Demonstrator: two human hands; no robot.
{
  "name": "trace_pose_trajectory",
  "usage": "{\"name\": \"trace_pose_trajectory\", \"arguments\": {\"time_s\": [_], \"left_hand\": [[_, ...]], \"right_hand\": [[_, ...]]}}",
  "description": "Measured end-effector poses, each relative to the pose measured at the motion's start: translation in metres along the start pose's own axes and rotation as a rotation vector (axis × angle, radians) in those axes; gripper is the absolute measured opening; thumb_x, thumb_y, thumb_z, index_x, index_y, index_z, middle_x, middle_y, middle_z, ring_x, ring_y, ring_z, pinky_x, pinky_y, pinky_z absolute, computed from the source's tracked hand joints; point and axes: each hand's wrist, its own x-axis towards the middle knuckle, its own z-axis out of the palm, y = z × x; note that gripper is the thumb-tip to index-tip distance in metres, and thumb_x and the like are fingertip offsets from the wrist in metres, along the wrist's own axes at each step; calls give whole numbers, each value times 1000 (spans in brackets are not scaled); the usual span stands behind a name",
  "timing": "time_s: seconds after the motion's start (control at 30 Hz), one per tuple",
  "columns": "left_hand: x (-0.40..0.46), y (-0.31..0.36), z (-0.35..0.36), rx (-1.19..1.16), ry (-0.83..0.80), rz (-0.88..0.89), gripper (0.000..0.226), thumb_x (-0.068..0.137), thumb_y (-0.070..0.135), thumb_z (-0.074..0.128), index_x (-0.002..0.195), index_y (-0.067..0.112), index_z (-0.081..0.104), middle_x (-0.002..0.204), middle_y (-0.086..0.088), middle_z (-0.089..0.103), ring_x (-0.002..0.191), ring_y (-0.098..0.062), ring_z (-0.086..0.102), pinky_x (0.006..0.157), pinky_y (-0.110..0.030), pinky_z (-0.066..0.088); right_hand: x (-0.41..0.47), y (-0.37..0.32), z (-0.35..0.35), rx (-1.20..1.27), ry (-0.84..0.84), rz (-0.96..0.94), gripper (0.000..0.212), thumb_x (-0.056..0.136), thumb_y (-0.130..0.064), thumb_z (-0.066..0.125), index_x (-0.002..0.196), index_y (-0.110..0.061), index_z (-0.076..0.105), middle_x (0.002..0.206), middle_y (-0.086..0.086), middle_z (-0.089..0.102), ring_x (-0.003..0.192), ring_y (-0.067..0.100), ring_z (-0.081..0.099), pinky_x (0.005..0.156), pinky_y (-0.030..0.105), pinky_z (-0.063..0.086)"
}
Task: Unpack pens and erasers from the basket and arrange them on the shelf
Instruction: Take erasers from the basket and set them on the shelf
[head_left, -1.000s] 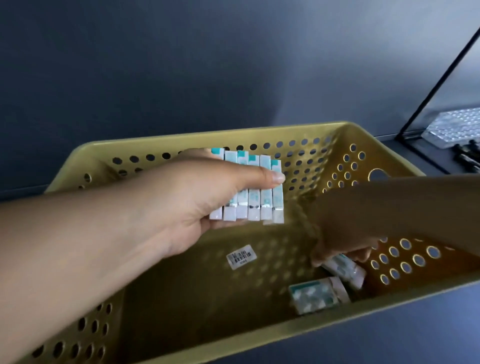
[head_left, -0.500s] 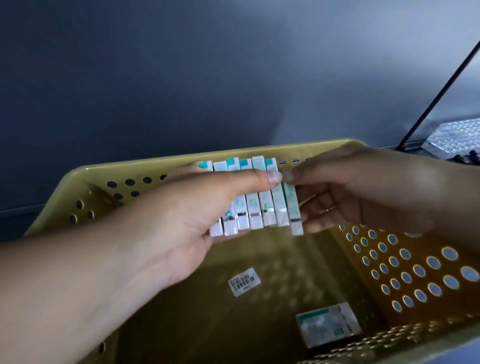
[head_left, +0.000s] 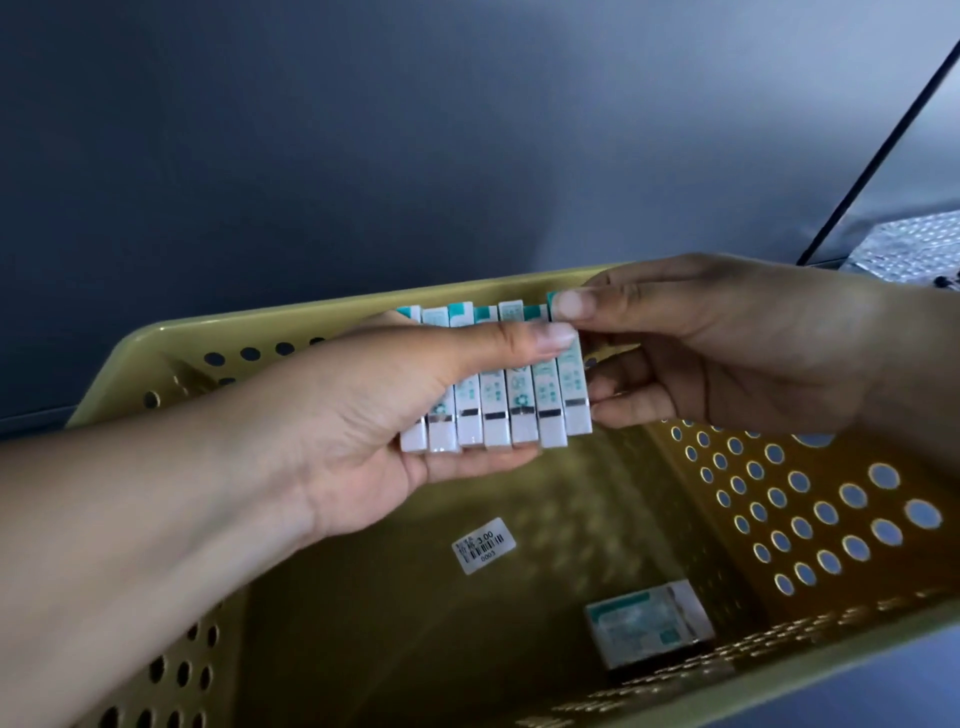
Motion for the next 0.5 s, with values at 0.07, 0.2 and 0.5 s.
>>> {"name": "trace_pose_trajectory", "arguments": {"time_s": [0.07, 0.2, 0.5], "left_hand": [[0, 0, 1, 16, 4, -8, 32, 37, 20, 71, 67, 9, 72, 72, -8, 73, 64, -18, 71, 52, -31, 57], [2, 0, 2, 50, 31, 53, 29, 40, 21, 69, 68, 12, 71, 74, -6, 73, 64, -16, 71, 53, -29, 57], [-2, 6, 3, 25, 34, 211, 48, 46, 16, 68, 92, 2, 66, 77, -11, 72, 66, -19, 70, 50, -24, 54]], "right_hand": [[-1, 1, 0, 0, -9, 14, 23, 60, -27, 62, 76, -11, 67, 75, 8, 68, 60, 12, 64, 50, 18, 52], [0, 1, 1, 29, -4, 1, 20, 61, -26, 62, 74, -13, 68, 71, 7, 66, 56, 11, 63, 48, 18, 51], [-5, -2, 6, 67, 34, -12, 52, 54, -46, 60, 90, -10, 58, 67, 6, 51, 48, 8, 48, 41, 17, 45]]}}
